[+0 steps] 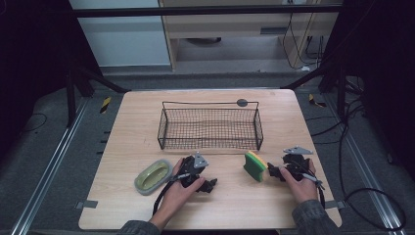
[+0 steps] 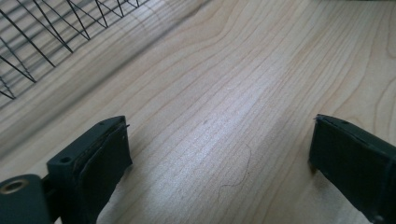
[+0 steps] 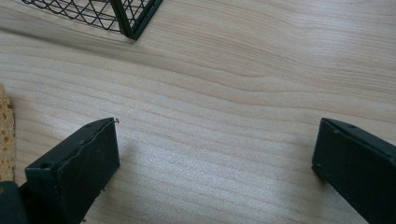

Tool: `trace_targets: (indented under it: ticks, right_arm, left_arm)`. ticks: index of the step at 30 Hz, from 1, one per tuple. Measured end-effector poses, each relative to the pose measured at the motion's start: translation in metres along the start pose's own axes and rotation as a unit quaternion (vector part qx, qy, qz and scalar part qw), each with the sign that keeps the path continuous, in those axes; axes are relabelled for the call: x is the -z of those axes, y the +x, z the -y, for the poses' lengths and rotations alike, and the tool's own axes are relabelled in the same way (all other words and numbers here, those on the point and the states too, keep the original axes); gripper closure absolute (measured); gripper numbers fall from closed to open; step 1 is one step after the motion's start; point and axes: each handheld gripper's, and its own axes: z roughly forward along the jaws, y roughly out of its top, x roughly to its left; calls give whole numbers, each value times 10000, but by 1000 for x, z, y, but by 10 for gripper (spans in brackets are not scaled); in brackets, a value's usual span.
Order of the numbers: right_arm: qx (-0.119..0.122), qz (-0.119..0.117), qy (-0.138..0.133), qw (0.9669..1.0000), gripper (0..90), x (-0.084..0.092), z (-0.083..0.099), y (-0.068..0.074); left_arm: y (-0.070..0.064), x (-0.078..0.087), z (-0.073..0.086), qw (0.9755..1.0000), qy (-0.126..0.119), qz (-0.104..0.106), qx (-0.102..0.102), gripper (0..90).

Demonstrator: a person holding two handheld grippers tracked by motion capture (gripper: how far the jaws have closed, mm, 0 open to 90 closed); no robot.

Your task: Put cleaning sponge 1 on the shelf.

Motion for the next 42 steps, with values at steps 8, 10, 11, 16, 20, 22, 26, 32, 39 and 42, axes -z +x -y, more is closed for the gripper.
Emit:
trace_targets:
  ticks: [8, 10, 11, 16, 20, 22, 26, 32, 39, 42]
  right_arm:
    - [-30, 10, -5, 10000, 7, 1, 0, 1]
    - [-46, 4, -7, 10000, 7, 1, 1, 1]
    - [7, 21, -7, 10000, 7, 1, 1, 1]
    - [-10, 12, -1, 10000, 7, 1, 1, 1]
    - [-15, 8, 9, 10000, 7, 1, 1, 1]
    - [-24, -14, 42, 10000, 4, 1, 0, 1]
    - [-24, -18, 51, 10000, 4, 1, -1, 1]
    - [-25, -16, 9, 10000, 5, 1, 0, 1]
    - [-3, -32, 17, 10000, 5, 0, 0, 1]
    - [4, -28, 23, 10000, 5, 0, 0, 1]
  left_arm:
    - [7, 43, -23, 9994, 200, -109, -269, 48]
    - [12, 50, -25, 9992, 246, -140, -272, 48]
    - [20, 64, -28, 9987, 343, -228, -309, 48]
    - [45, 93, -26, 9955, 700, -533, -347, 49]
    - [66, 113, -17, 9919, 1087, -601, -276, 70]
    - [75, 122, -12, 9897, 1234, -654, -304, 93]
    - [85, 129, -4, 9851, 1540, -709, -286, 115]
    - [90, 126, 8, 9738, 2182, -532, -344, 248]
    - [101, 118, 15, 9662, 2573, -154, -89, 457]
    - [102, 115, 14, 9653, 2609, -93, -82, 514]
